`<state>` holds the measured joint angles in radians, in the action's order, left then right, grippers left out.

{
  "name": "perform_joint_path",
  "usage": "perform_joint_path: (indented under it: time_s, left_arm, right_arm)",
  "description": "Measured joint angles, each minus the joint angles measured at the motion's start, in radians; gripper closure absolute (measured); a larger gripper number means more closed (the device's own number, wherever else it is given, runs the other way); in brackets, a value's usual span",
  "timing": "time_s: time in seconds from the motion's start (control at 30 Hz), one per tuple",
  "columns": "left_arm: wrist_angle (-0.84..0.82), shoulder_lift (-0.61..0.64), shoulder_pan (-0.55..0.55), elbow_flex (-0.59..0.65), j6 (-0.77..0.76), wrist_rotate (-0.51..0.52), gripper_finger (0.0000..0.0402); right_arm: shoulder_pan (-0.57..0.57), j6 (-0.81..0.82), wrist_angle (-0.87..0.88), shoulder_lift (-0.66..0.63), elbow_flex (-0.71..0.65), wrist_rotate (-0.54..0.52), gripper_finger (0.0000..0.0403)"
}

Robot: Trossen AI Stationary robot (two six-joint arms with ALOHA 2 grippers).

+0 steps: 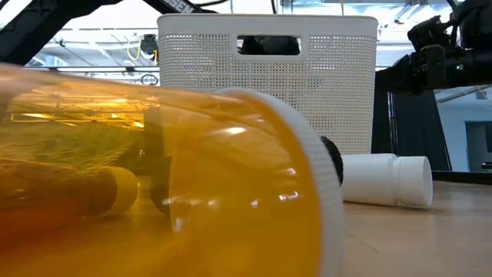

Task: Pick & place medical supplies in basket/bin
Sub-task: Put the green bandage into the white bin, then put the white pill bottle into the white bin

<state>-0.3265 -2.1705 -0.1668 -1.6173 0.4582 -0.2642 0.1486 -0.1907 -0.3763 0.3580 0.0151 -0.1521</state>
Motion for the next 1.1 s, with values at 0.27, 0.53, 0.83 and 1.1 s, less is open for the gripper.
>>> perform_joint_path:
  time_s: [0.27, 0.53, 0.83, 1.1]
  left_arm:
    - [-0.008, -0.04, 0.024, 0.0, 0.071, 0.046, 0.0326]
    - [-0.01, -0.041, 0.025, -0.009, 0.058, 0.056, 0.0242]
    - [0.006, -0.033, 0.027, -0.015, 0.055, 0.131, 0.012]
    - [-0.239, 0.057, 0.07, -0.214, 0.072, 0.294, 0.0071]
  right_arm:
    - [0.0, 0.01, 0.013, 0.002, 0.0, 0.026, 0.0403]
    - [0.0, 0.01, 0.018, 0.0, 0.0, 0.027, 0.0403]
    - [0.0, 0.01, 0.014, 0.0, 0.0, 0.026, 0.0403]
    - [0.0, 0.012, 0.006, 0.001, 0.0, 0.024, 0.0403]
